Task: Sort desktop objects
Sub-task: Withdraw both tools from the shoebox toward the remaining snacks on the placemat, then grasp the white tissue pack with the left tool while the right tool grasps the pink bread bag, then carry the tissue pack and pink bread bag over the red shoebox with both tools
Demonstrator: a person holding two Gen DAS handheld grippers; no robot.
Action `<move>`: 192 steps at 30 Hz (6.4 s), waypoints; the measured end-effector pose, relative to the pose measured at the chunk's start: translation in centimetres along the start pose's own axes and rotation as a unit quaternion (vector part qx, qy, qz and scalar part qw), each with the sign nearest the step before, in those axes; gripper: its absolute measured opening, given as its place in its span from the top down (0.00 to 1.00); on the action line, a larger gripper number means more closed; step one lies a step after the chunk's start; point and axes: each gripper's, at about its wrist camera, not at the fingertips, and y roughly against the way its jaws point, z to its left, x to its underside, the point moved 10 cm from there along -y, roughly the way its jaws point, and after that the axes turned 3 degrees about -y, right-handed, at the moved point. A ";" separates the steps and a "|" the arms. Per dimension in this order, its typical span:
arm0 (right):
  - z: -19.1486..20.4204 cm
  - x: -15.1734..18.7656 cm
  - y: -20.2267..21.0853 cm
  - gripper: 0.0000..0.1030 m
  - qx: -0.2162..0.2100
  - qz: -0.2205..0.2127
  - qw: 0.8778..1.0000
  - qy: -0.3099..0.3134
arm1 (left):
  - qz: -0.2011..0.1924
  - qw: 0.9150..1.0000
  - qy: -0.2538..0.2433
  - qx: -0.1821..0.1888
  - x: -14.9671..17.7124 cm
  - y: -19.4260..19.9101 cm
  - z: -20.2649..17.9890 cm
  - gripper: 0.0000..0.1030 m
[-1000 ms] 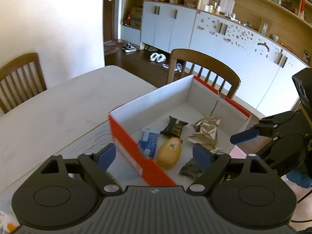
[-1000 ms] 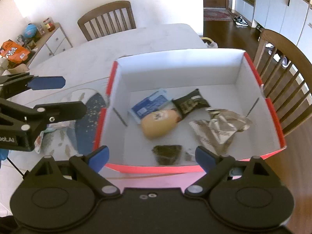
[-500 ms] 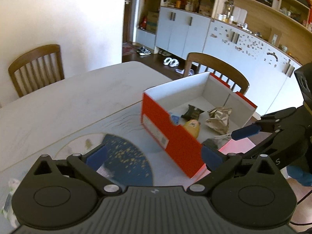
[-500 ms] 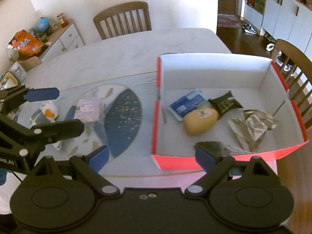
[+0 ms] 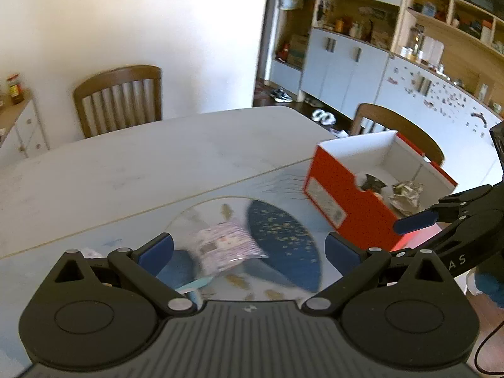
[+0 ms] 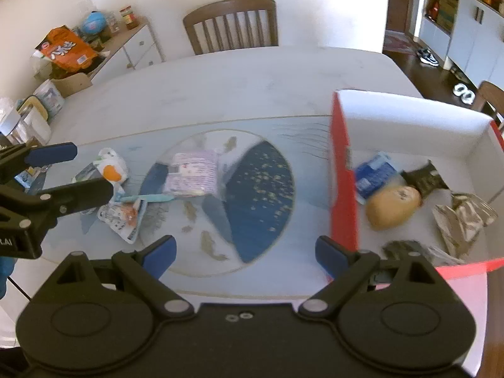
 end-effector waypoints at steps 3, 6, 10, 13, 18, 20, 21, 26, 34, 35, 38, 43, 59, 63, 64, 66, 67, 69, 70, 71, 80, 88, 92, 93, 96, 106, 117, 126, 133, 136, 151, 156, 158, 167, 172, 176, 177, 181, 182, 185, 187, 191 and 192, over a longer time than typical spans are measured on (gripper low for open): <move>1.4 -0.3 -0.6 0.07 -0.004 -0.002 1.000 0.007 | 0.000 1.000 0.014 -0.010 0.8 0.5 1.7 0.00; 2.7 -0.6 -1.4 0.07 -0.008 -0.001 1.000 0.016 | -0.002 1.000 0.021 -0.024 1.6 1.0 3.2 0.00; 3.7 -1.0 -2.4 0.07 -0.008 0.000 1.000 0.022 | -0.004 0.999 0.028 -0.042 2.4 1.5 5.3 0.00; 4.3 -1.4 -3.0 0.07 -0.010 -0.001 1.000 0.025 | -0.001 0.998 0.033 -0.053 3.0 1.7 7.0 0.00; 5.2 -1.8 -4.0 0.07 -0.007 -0.001 1.000 0.026 | 0.002 0.997 0.037 -0.073 4.0 1.8 10.1 0.00; 5.5 -2.0 -4.4 0.07 -0.008 0.000 1.000 0.027 | 0.005 0.996 0.041 -0.073 4.4 1.6 11.2 0.00; 5.7 -2.1 -4.7 0.07 -0.008 0.000 1.000 0.028 | 0.007 0.996 0.039 -0.074 4.6 1.4 11.6 0.00; 6.5 -2.6 -5.8 0.07 -0.006 0.003 1.000 0.031 | 0.019 0.996 0.024 -0.079 5.6 0.3 14.1 0.00; 7.2 -3.2 -8.4 0.07 0.002 0.009 1.000 0.029 | 0.042 0.997 0.001 -0.066 7.5 -2.5 16.6 0.00; 7.3 -3.4 -8.8 0.07 0.005 0.009 1.000 0.028 | 0.045 0.997 0.001 -0.063 7.7 -2.8 16.7 0.00; 7.3 -3.9 -9.9 0.07 0.013 0.006 1.000 0.022 | 0.049 0.997 -0.011 -0.057 8.0 -3.7 17.3 0.00; 7.5 -4.9 -12.0 0.06 0.020 0.001 1.000 0.023 | 0.056 0.998 -0.015 -0.040 8.4 -5.1 17.9 0.00; 7.8 -5.6 -17.3 0.03 0.049 0.020 0.998 0.042 | 0.074 0.997 -0.006 -0.003 10.0 -8.1 19.2 0.00; 7.8 -5.4 -18.2 0.03 0.052 0.028 0.997 0.044 | 0.078 0.997 -0.016 -0.003 10.3 -8.6 18.9 0.00; 7.8 -5.4 -18.4 0.03 0.053 0.029 0.997 0.044 | 0.080 0.997 -0.015 -0.004 10.4 -8.8 18.9 0.00; 7.7 -5.3 -18.6 0.03 0.056 0.031 0.997 0.044 | 0.081 0.997 -0.013 -0.008 10.5 -9.1 19.1 0.00; 7.7 -5.3 -18.8 0.03 0.056 0.032 0.997 0.042 | 0.081 0.997 -0.011 -0.008 10.6 -9.2 19.2 0.00; 7.6 -5.3 -18.9 0.03 0.056 0.033 0.997 0.039 | 0.082 0.997 -0.007 -0.008 10.7 -9.4 19.4 0.01; 7.6 -5.3 -19.0 0.03 0.056 0.034 0.997 0.039 | 0.083 0.996 -0.008 -0.008 10.8 -9.5 19.4 0.01; 7.6 -5.3 -19.1 0.03 0.057 0.035 0.997 0.040 | 0.083 0.996 -0.008 -0.009 10.8 -9.6 19.4 0.01; 7.5 -5.0 -19.7 0.05 0.058 0.039 0.997 0.041 | 0.077 0.996 -0.033 -0.023 10.8 -10.0 19.0 0.06; 7.4 -5.0 -19.6 0.16 0.062 0.035 0.996 0.048 | 0.077 0.996 -0.044 -0.029 10.6 -10.0 19.0 0.20; 7.1 -5.1 -19.4 0.22 0.065 0.036 0.996 0.047 | 0.079 0.995 -0.042 -0.032 10.3 -9.9 19.0 0.28; 7.0 -5.2 -19.3 0.24 0.065 0.036 0.996 0.046 | 0.080 0.995 -0.042 -0.033 10.3 -9.9 19.0 0.30; 6.9 -5.3 -18.9 0.28 0.067 0.036 0.996 0.042 | 0.083 0.995 -0.042 -0.033 10.1 -9.7 18.8 0.35; 6.4 -5.5 -17.0 0.30 0.064 0.026 0.997 0.040 | 0.087 0.995 -0.030 -0.043 9.4 -8.8 18.8 0.41; 6.3 -5.4 -12.5 0.30 0.047 0.009 0.998 0.037 | 0.076 0.996 -0.030 -0.046 6.8 -6.2 16.4 0.41; 5.7 -4.6 -8.4 0.31 0.038 0.001 0.999 0.037 | 0.060 0.997 -0.037 -0.033 4.5 -4.1 11.9 0.41; 4.5 -3.8 -5.1 0.31 0.034 0.000 0.999 0.039 | 0.054 0.997 -0.041 -0.021 2.9 -2.7 8.3 0.41; 3.9 -3.7 -4.0 0.30 0.032 -0.003 0.999 0.037 | 0.050 0.998 -0.045 -0.014 2.1 -2.2 6.9 0.41; -0.3 -3.2 0.8 0.30 0.026 -0.012 0.999 0.033 | 0.031 0.997 -0.068 0.024 -1.4 -1.2 -1.0 0.41; -2.2 -3.2 1.9 0.30 0.024 -0.017 0.999 0.027 | 0.032 0.996 -0.077 0.038 -2.6 -1.8 -3.4 0.41; -3.2 -3.1 2.3 0.30 0.024 -0.019 0.999 0.023 | 0.031 0.995 -0.080 0.041 -3.0 -2.1 -4.2 0.41; -7.8 -3.3 3.1 0.30 0.029 -0.019 0.999 0.010 | 0.033 0.993 -0.097 0.059 -4.6 -4.5 -9.0 0.41; -10.5 -3.4 3.3 0.30 0.032 -0.013 0.999 0.009 | 0.038 0.993 -0.095 0.061 -5.3 -6.1 -11.1 0.41; -12.6 -3.4 3.4 0.30 0.033 -0.007 0.999 0.009 | 0.041 0.992 -0.095 0.065 -6.0 -7.3 -13.2 0.41; -13.3 -3.4 3.4 0.30 0.034 -0.005 0.999 0.009 | 0.042 0.992 -0.096 0.066 -6.1 -7.7 -13.7 0.41; -15.6 -3.2 3.7 0.30 0.039 -0.002 0.999 0.008 | 0.048 0.991 -0.102 0.069 -6.4 -9.0 -15.7 0.41; -16.2 -3.1 3.7 0.30 0.040 -0.001 0.999 0.007 | 0.050 0.991 -0.104 0.069 -6.4 -9.3 -16.1 0.41; -18.0 -3.1 3.8 0.30 0.047 0.001 0.999 0.004 | 0.054 0.990 -0.112 0.072 -6.6 -10.3 -17.4 0.41; -19.3 -3.2 3.8 0.30 0.053 0.002 0.999 0.002 | 0.059 0.989 -0.118 0.072 -6.8 -11.0 -18.3 0.41; -21.5 -3.5 3.8 0.30 0.062 0.002 0.998 -0.004 | 0.070 0.986 -0.128 0.075 -6.7 -12.4 -19.8 0.41; -21.9 -3.6 3.7 0.30 0.064 0.002 0.998 -0.005 | 0.073 0.986 -0.132 0.075 -6.6 -12.8 -20.2 0.41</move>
